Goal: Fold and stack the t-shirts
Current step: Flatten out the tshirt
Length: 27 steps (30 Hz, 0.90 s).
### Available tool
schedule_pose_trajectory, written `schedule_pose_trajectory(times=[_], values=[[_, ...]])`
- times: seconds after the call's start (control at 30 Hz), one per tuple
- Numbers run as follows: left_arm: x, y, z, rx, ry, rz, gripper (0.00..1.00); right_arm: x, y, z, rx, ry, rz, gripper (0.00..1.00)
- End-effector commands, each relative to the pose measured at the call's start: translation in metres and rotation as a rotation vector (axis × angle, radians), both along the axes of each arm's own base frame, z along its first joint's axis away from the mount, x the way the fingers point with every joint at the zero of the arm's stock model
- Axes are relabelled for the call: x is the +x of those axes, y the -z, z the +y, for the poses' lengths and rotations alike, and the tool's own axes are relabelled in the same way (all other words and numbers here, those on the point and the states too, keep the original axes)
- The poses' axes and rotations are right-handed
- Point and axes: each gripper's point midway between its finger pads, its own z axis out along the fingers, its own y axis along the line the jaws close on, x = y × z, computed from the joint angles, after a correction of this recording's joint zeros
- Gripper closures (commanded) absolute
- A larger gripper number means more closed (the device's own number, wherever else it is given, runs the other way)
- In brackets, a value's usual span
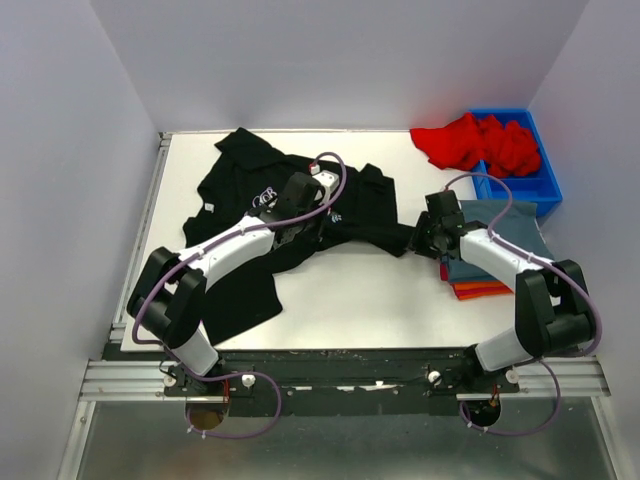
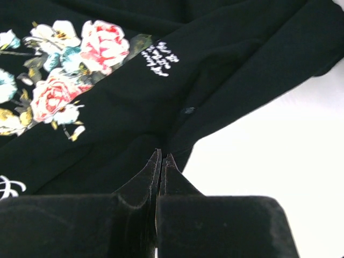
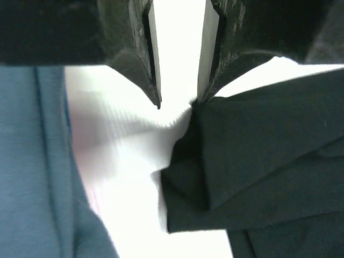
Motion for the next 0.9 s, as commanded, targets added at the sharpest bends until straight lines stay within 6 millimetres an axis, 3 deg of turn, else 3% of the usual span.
schedule_pose_trajectory(times=[0.0, 0.13, 0.3, 0.57, 0.87], values=[[0.009, -0.004, 0.021, 0.009, -0.081, -0.013, 1.0, -0.001, -0.008, -0.019, -0.07, 0.045, -0.029, 0.56], [0.011, -0.002, 0.016, 0.003, -0.068, -0.005, 1.0, 0.012, -0.016, -0.001, -0.004, -0.025, -0.06, 0.54], [0.012, 0.002, 0.02, 0.022, -0.07, -0.008, 1.0, 0.02, -0.018, 0.006, 0.016, -0.041, -0.055, 0.54], [0.006, 0.017, 0.021, 0.036, -0.058, 0.018, 1.0, 0.007, -0.012, 0.029, 0.153, -0.067, 0.0, 0.55], [0.004, 0.021, 0.023, 0.043, -0.059, 0.021, 1.0, 0.01, 0.003, 0.037, 0.187, -0.079, 0.03, 0.55]])
